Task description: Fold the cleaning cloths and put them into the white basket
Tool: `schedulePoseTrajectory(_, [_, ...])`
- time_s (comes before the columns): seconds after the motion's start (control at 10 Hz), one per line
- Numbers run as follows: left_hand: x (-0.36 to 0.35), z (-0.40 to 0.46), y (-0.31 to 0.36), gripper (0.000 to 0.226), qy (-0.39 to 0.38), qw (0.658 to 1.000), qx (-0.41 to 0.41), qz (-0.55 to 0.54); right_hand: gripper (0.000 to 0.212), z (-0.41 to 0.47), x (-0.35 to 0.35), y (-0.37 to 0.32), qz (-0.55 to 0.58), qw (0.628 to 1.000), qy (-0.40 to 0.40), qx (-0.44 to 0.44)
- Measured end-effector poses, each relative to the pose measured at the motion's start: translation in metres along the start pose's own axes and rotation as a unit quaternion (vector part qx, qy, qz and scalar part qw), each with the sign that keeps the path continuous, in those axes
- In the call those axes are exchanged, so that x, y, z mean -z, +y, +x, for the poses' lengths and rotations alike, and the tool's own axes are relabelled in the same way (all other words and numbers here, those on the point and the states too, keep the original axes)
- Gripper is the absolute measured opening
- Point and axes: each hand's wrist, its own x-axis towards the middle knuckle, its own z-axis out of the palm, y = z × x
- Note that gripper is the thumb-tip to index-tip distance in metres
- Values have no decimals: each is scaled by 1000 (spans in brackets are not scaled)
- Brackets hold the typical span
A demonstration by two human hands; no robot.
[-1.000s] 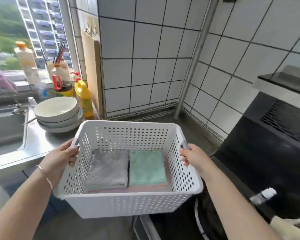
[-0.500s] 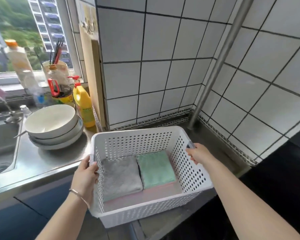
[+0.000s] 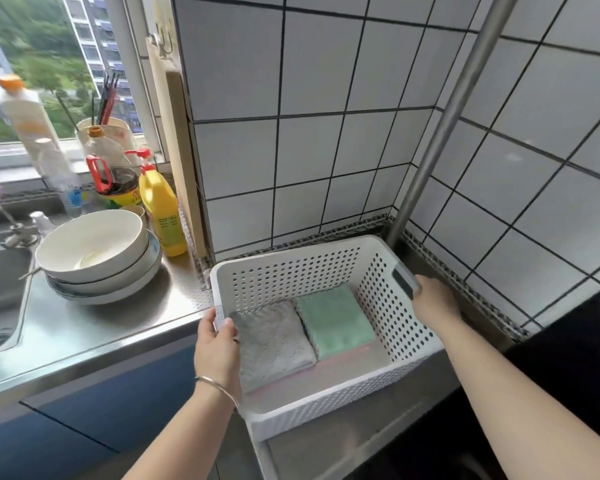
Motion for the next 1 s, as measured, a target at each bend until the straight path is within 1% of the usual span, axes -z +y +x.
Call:
schedulePoseTrajectory(0.1, [-23,-2,-5,41,19,1000,4,-2,53,-3,0,16,-15,999,5,-28])
schedulePoseTrajectory(0.2, [-45,-8,-4,40,26,1000,3,-11,59,-4,2,30,-4,999,30,-45])
schedulePoseTrajectory(0.4, [-72,-7,-5,42,16,1000,-9,-2,67,-3,12,52,51,996,20,-67])
schedulePoseTrajectory(0.5, [-81,-6,-5,42,17,1000,-4,-6,69,1,18,60,61,996,5,-60])
schedulePoseTrajectory(0.6, [-87,-4,-7,40,14,1000,-2,-10,67,7,21,66,52,997,-6,-54])
schedulePoseTrajectory(0.8, [-89,-4,-12,37,11,1000,-14,15,65,12,25,65,31,998,-27,-51])
schedulePoseTrajectory(0.9, [-84,-2,-5,39,-36,995,-44,80,58,6,38,60,51,997,-51,-37])
schedulePoseTrajectory(1.0, [-56,-4,-7,46,-69,975,-116,175,50,-4,81,36,147,988,43,30])
